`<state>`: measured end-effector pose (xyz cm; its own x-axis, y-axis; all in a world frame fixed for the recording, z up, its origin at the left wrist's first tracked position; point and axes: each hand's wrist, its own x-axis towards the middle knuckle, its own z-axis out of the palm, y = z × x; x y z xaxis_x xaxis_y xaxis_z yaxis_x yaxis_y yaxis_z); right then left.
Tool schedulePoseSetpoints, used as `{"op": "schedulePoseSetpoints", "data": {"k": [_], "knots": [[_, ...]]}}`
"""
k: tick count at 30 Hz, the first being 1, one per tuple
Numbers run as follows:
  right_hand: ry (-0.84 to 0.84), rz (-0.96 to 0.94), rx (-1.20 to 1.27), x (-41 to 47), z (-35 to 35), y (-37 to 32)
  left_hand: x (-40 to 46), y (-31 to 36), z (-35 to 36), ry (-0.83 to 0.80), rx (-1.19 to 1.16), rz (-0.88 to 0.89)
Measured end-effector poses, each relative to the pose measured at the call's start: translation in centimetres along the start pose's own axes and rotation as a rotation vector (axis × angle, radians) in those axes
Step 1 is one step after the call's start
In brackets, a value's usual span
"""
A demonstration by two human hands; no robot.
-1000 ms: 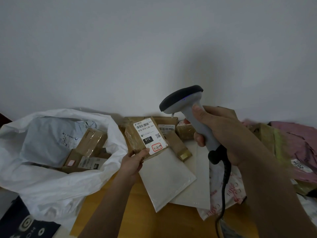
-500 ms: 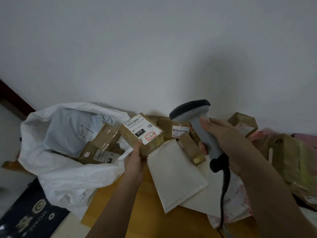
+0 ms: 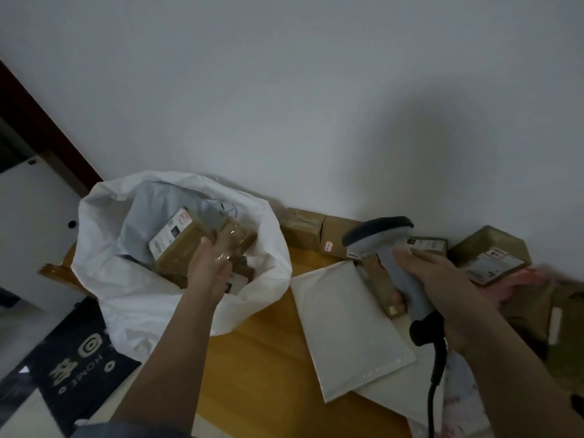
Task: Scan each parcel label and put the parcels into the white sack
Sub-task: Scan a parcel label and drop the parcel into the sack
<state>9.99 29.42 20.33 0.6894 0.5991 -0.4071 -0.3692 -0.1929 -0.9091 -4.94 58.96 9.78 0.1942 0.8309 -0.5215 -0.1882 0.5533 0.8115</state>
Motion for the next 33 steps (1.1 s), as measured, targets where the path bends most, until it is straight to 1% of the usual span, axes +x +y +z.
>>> {"op": "schedulePoseSetpoints", "data": {"k": [2,6,11,14,17,20,23,25,28,33], "knots": [[0.017,0.012,-0.008,0.7,0.1,0.4,0.2,-0.9,0.2,-0.067,0.004,-0.009],[0.062,0.052,0.015,2.0,-0.3,1.3,-1.0,-3.1,2.4,-0.120,0.078,-0.014],[0.133,0.068,0.069,4.0,-2.5,2.0,-2.6,-6.0,6.9,-0.246,0.272,0.030],[0.188,0.065,0.069,5.2,-4.6,2.3,-3.5,-8.5,9.8,-0.325,0.468,0.028],[0.249,0.068,0.113,6.4,-6.5,2.6,-4.2,-12.3,12.6,-0.384,0.635,-0.058],[0.281,0.078,0.182,7.7,-8.3,2.9,-4.9,-16.5,15.1,-0.422,0.793,-0.193],[0.298,0.080,0.183,9.0,-9.9,3.5,-5.4,-20.5,17.0,-0.461,0.925,-0.316],[0.304,0.092,0.187,9.8,-10.9,3.8,-5.3,-23.0,18.0,-0.466,0.992,-0.341],[0.309,0.120,0.190,10.6,-12.2,4.1,-4.8,-25.9,19.9,-0.418,1.089,-0.321],[0.338,0.142,0.186,11.0,-14.2,5.1,-4.6,-28.2,22.1,-0.335,1.271,-0.263]]}}
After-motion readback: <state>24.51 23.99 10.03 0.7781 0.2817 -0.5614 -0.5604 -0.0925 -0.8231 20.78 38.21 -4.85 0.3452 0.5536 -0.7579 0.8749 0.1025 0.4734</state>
